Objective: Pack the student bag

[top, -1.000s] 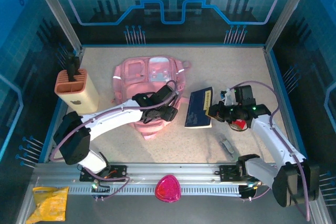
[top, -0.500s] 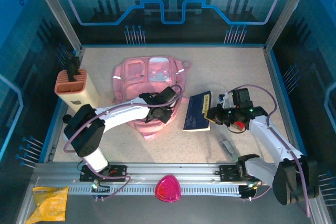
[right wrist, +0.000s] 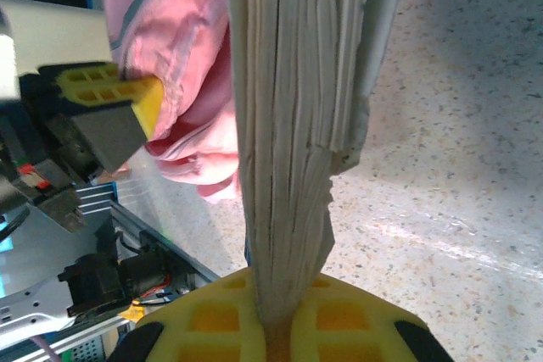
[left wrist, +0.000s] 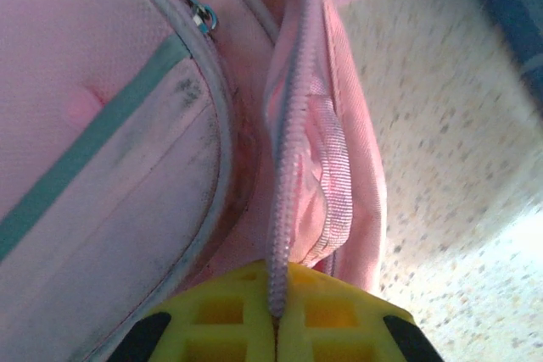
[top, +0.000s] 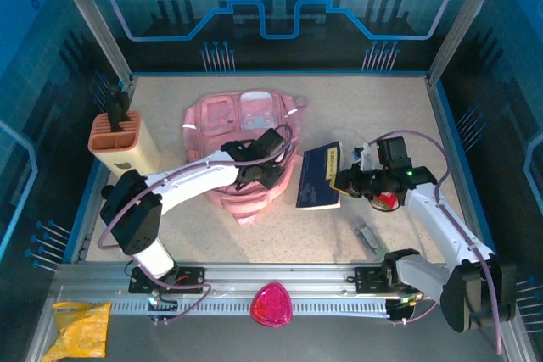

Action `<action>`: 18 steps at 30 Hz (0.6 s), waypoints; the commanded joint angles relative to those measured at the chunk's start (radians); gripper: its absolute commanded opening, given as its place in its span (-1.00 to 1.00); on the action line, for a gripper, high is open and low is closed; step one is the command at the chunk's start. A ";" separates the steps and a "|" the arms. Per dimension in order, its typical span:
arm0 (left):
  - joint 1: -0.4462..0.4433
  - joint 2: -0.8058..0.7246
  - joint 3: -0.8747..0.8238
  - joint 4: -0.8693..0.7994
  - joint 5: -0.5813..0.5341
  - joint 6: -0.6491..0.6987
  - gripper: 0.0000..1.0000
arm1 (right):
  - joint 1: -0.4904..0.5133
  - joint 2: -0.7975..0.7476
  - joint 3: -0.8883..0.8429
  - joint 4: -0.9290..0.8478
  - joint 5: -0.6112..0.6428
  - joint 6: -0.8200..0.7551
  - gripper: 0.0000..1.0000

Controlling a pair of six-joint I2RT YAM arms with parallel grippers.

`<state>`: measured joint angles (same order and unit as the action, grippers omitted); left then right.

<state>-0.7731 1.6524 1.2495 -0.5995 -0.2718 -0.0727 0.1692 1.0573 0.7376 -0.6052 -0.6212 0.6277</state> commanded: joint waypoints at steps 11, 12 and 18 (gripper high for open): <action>0.009 -0.068 0.270 0.019 0.011 -0.084 -1.00 | 0.198 -0.003 -0.011 0.257 -0.085 0.197 -0.83; 0.009 -0.067 0.281 0.020 0.022 -0.079 -1.00 | 0.222 0.015 -0.011 0.293 -0.080 0.215 -0.83; 0.009 -0.054 0.360 0.003 -0.021 -0.101 -1.00 | 0.364 0.171 0.009 0.529 -0.007 0.321 -0.78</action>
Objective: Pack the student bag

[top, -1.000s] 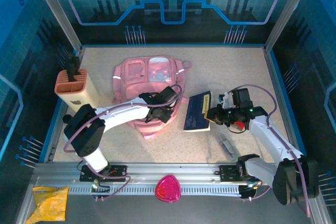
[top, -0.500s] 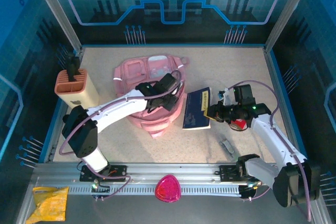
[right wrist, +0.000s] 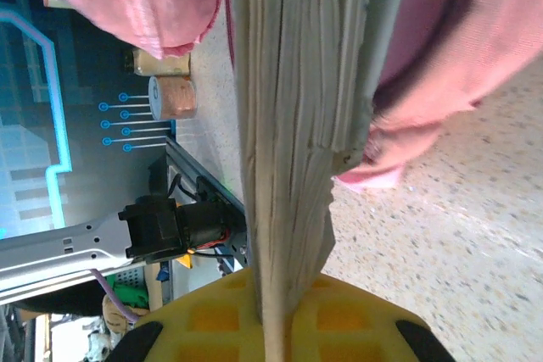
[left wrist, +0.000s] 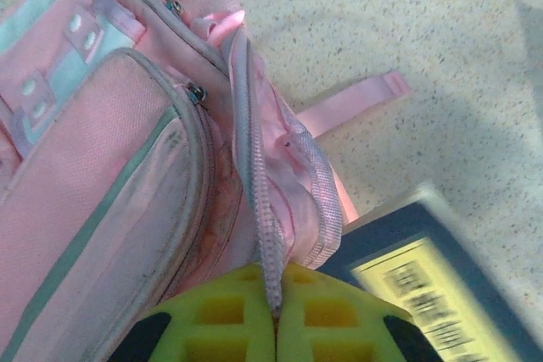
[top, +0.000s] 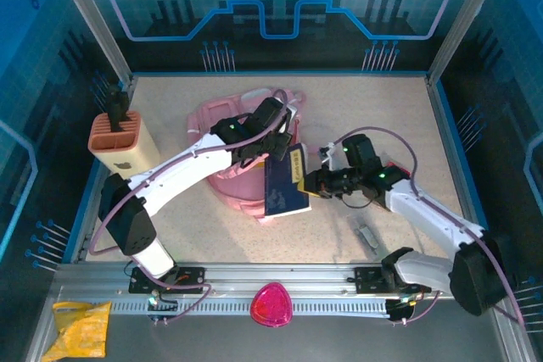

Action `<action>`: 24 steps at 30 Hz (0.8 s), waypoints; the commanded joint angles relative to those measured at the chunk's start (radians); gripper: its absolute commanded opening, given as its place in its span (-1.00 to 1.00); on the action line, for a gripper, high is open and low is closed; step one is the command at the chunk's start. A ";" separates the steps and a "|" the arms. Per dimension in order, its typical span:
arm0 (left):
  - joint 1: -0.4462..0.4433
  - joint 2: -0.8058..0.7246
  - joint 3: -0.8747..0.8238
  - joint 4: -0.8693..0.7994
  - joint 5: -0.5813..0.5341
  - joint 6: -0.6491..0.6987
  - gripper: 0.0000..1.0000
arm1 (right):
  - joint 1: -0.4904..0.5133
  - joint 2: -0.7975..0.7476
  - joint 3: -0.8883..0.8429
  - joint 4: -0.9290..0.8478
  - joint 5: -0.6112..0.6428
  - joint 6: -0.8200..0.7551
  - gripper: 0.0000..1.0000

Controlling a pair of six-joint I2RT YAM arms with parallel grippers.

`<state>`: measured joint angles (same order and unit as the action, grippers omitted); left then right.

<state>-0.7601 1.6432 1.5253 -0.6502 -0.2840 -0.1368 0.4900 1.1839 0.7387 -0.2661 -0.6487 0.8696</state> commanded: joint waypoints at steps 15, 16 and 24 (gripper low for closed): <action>0.008 -0.097 0.063 0.101 -0.013 -0.085 -1.00 | 0.101 0.483 0.200 0.479 0.212 0.108 -0.73; 0.008 -0.098 0.061 0.101 -0.012 -0.087 -1.00 | 0.095 0.516 0.222 0.483 0.209 0.100 -0.67; 0.019 -0.101 0.037 0.105 -0.025 -0.096 -1.00 | 0.094 0.568 0.329 0.314 0.267 -0.023 -0.08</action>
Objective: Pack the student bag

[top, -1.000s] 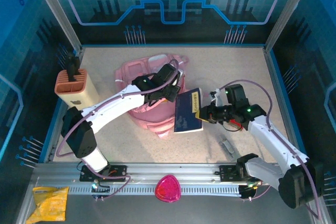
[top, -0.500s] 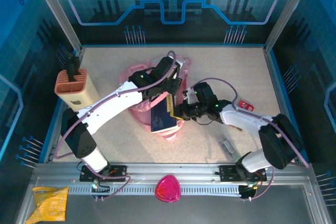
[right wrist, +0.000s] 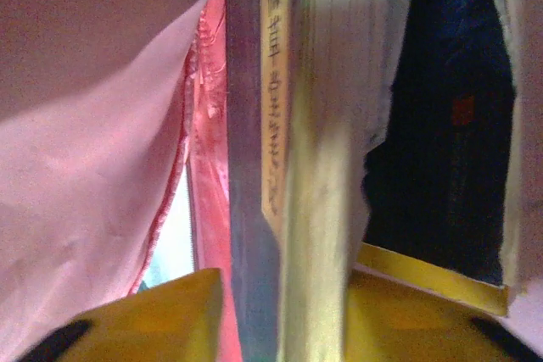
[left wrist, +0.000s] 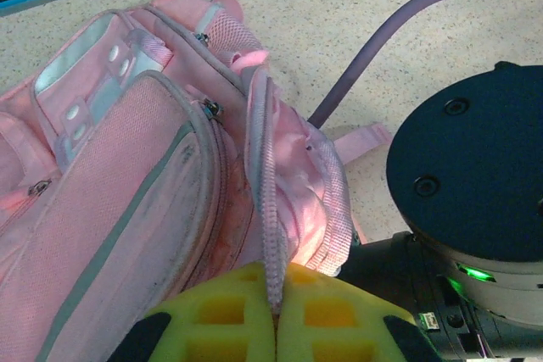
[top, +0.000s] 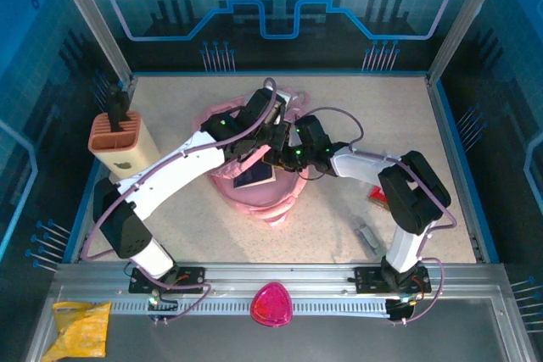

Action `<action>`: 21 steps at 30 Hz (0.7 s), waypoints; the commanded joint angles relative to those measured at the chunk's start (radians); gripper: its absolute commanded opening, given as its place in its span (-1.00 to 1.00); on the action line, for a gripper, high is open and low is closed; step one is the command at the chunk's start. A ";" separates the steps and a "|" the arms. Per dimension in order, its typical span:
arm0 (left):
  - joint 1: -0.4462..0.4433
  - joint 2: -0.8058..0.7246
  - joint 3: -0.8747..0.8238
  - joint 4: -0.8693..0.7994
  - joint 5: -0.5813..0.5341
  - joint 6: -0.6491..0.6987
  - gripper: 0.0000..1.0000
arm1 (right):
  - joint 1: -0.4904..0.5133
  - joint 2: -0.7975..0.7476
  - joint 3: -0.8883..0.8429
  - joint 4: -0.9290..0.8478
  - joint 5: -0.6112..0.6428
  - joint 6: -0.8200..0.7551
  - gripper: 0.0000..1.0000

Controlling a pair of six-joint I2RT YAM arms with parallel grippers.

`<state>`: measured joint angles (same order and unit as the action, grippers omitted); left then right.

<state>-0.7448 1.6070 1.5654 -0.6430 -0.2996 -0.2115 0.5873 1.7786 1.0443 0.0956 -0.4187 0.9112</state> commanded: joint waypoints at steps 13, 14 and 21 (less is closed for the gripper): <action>0.020 -0.071 -0.039 0.117 0.017 -0.045 -1.00 | 0.161 -0.324 -0.159 -0.338 0.317 -0.189 0.29; 0.020 -0.075 -0.042 0.120 0.021 -0.047 -1.00 | 0.183 -0.339 -0.159 -0.337 0.336 -0.183 0.24; 0.024 -0.081 -0.049 0.128 0.024 -0.066 -1.00 | 0.305 -0.266 -0.202 -0.207 0.346 -0.120 -0.31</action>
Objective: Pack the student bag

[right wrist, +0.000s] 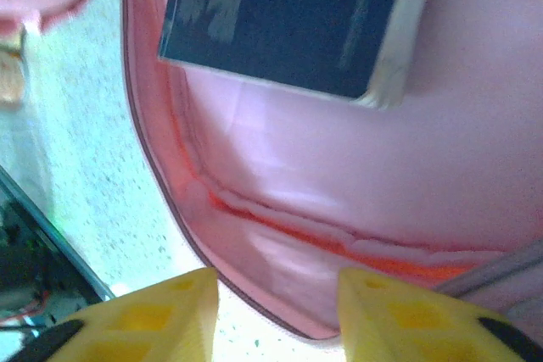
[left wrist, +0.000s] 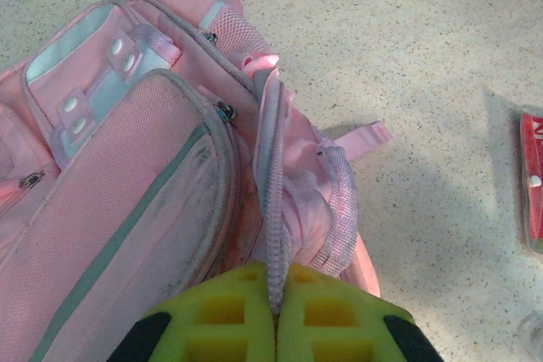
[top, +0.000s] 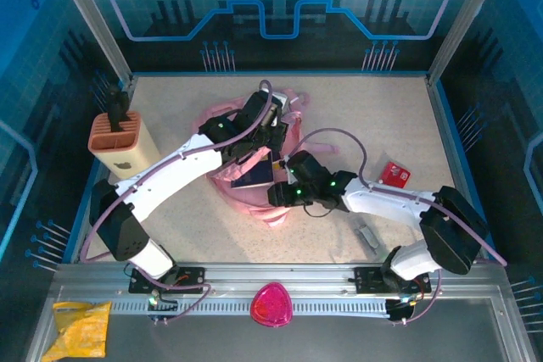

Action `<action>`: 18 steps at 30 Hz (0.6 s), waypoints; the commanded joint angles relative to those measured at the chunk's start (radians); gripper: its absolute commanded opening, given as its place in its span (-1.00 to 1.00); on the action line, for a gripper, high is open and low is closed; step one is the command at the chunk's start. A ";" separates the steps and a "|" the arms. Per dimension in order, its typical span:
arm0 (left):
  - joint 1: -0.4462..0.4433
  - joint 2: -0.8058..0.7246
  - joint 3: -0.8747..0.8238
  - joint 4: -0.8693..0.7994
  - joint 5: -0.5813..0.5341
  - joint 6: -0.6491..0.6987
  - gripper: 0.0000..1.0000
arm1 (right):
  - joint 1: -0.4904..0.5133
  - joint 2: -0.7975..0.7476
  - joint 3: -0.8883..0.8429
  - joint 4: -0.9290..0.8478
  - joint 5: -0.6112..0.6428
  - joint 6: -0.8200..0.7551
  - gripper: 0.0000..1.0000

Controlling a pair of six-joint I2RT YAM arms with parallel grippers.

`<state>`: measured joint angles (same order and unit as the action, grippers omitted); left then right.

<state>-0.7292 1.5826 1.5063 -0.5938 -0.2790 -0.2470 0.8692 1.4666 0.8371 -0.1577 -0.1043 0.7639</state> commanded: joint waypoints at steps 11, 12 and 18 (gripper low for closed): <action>0.009 -0.066 0.017 0.072 0.016 -0.049 -1.00 | 0.012 0.214 0.037 0.358 0.111 0.057 -0.73; 0.010 -0.067 0.017 0.071 0.018 -0.049 -1.00 | 0.003 0.217 0.036 0.382 0.133 0.053 -0.73; 0.010 -0.067 0.015 0.064 0.012 -0.060 -1.00 | -0.091 0.266 0.082 0.477 0.236 0.095 -0.76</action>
<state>-0.7280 1.5787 1.5059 -0.5941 -0.2684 -0.2844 0.8322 1.7031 0.8761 0.2134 0.0517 0.8246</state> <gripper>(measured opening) 0.055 0.126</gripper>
